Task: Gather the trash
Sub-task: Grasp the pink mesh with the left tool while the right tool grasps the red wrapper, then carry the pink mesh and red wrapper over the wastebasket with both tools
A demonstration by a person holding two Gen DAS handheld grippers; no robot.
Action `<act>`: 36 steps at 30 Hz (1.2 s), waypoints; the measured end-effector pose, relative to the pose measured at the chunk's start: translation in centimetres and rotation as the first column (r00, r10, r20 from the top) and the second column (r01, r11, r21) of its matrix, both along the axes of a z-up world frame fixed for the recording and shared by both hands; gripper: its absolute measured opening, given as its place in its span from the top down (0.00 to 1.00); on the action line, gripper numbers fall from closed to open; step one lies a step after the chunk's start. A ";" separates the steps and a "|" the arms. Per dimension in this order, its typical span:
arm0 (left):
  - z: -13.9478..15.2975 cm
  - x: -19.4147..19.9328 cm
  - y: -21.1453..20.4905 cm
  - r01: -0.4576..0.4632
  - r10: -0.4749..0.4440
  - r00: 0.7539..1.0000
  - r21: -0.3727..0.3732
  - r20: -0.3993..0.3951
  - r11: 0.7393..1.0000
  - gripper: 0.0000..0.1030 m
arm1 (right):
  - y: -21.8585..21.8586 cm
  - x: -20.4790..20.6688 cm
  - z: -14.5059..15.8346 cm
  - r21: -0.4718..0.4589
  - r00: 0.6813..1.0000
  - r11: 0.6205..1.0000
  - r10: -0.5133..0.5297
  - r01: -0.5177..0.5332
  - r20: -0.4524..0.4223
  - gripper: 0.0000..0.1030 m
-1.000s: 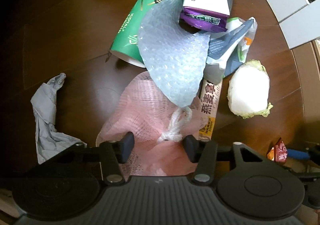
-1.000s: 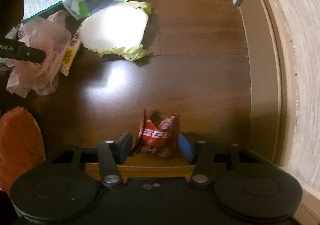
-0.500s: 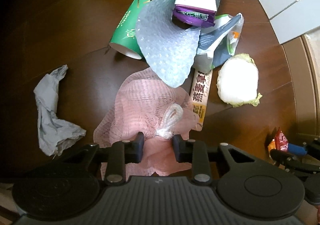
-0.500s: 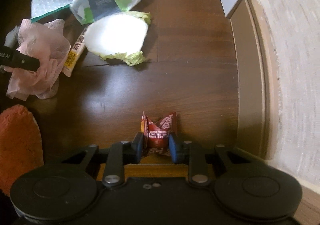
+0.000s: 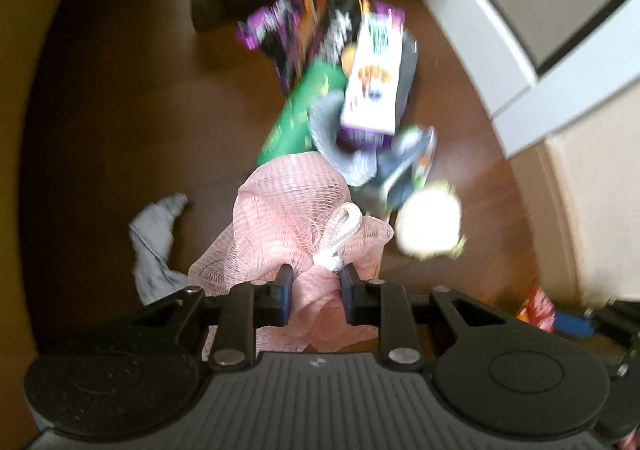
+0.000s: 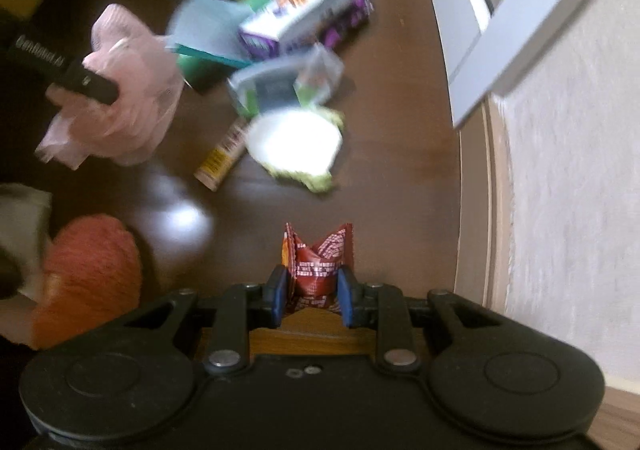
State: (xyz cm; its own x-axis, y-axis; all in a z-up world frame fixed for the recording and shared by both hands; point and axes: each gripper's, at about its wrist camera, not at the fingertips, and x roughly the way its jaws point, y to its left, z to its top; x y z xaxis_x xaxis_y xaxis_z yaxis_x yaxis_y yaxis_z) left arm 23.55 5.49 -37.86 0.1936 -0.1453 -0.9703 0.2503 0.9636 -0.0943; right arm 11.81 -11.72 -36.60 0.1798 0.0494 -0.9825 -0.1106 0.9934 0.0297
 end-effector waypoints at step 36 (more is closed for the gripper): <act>34.6 15.9 -2.0 -0.061 0.165 0.733 -0.178 0.660 0.982 0.78 | 0.9 21.9 32.7 0.075 0.642 0.996 -0.022 -0.056 0.767 0.76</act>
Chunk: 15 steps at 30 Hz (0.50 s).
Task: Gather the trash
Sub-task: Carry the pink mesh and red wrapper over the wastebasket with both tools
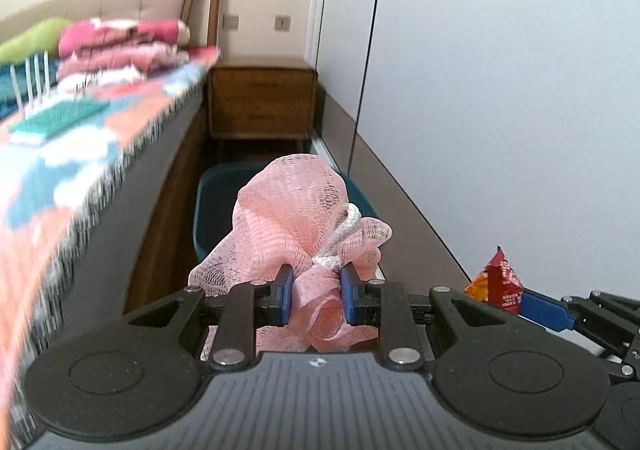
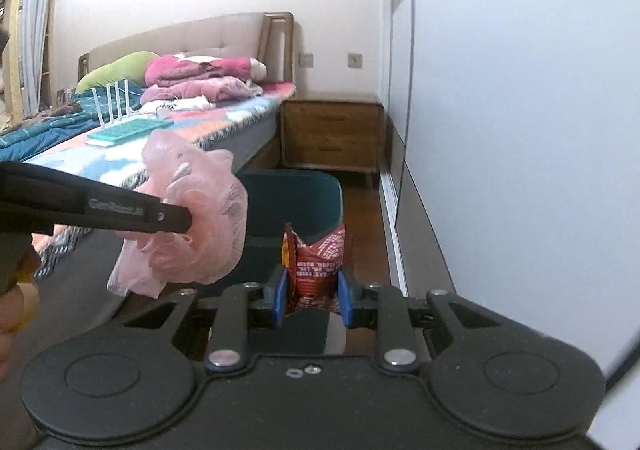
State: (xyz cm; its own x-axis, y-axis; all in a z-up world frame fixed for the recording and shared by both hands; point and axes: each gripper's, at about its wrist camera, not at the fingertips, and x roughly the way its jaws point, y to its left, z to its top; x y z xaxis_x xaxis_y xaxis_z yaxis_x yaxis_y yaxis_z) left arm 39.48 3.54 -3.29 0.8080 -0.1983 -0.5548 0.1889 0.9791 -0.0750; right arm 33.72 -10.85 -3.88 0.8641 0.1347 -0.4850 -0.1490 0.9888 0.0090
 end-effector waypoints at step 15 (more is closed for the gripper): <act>-1.4 12.7 1.5 0.025 -0.025 0.998 -0.008 -0.063 1.000 0.78 | 3.9 13.7 -1.9 -0.067 0.992 0.998 -0.031 0.023 -0.121 0.76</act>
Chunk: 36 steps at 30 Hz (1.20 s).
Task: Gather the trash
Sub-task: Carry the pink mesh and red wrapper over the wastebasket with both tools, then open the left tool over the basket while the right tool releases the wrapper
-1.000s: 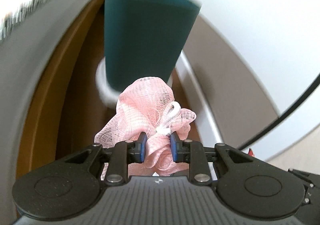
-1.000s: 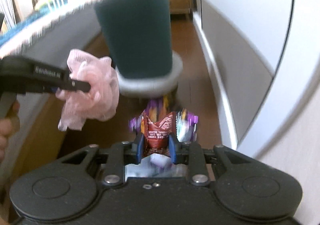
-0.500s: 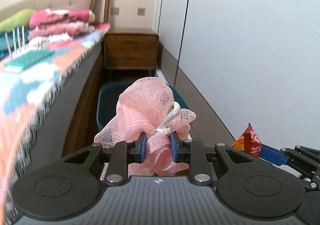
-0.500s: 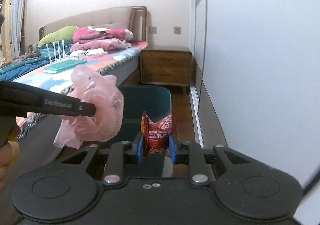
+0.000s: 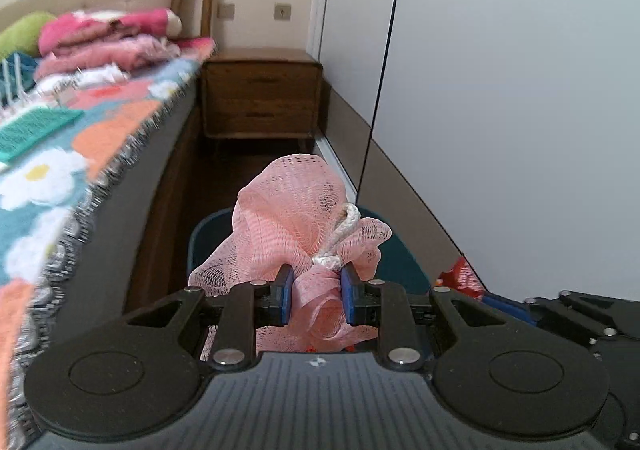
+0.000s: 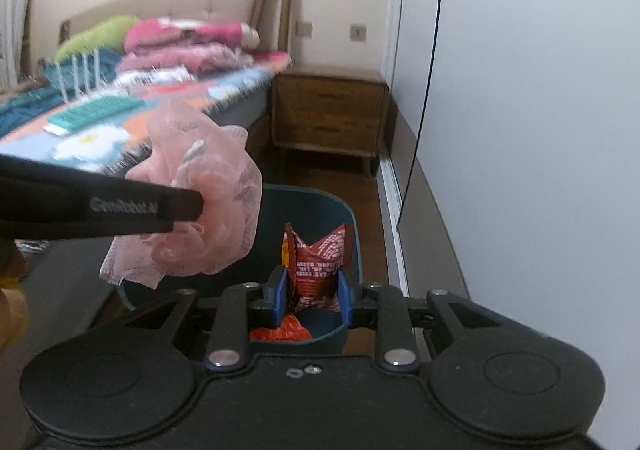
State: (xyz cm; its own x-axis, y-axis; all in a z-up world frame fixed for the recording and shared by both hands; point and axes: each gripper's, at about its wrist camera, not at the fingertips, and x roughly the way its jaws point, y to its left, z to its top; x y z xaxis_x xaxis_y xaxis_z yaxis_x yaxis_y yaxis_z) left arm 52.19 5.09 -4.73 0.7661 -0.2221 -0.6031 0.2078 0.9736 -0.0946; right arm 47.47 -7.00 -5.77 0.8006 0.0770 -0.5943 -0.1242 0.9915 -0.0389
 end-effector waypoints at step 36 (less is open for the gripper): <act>-8.0 4.9 -1.1 -0.019 0.043 0.970 0.102 -0.239 0.995 0.62 | 1.9 3.0 -3.8 -0.069 0.992 0.997 0.019 -0.028 -0.127 0.44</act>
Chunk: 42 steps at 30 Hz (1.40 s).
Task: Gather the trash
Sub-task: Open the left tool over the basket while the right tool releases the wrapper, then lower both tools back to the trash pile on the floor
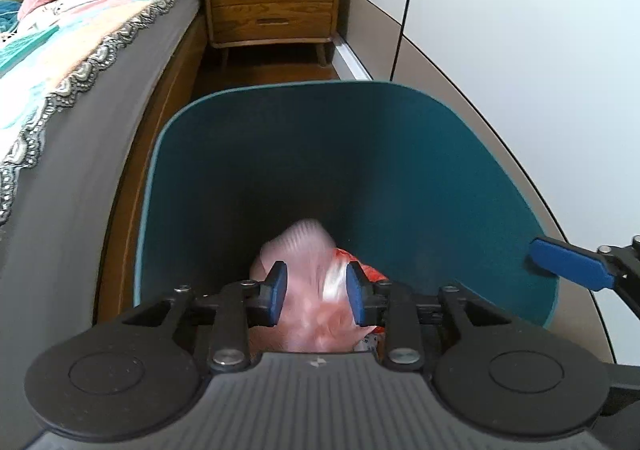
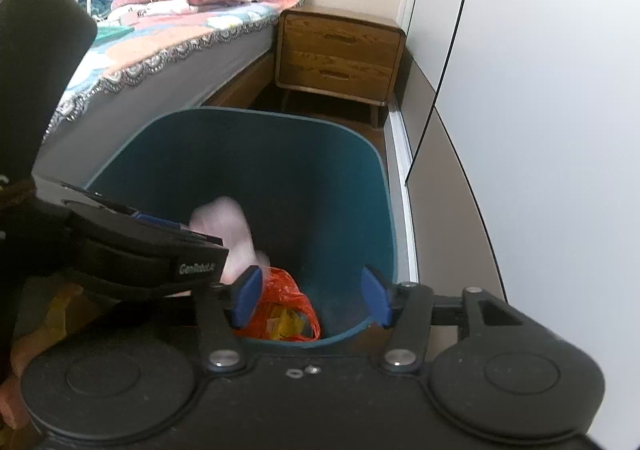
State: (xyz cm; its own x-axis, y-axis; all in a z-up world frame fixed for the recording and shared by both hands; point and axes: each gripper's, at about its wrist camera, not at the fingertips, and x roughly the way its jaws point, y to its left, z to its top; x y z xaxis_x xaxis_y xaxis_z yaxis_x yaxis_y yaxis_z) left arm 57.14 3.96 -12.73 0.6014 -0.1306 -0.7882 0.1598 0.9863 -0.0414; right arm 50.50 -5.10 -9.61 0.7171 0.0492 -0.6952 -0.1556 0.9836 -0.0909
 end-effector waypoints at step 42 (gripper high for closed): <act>-4.4 -25.3 1.7 -0.111 0.110 0.994 0.074 0.012 0.991 0.34 | -8.1 -21.9 -6.3 0.207 0.998 0.977 0.061 -0.052 -0.036 0.21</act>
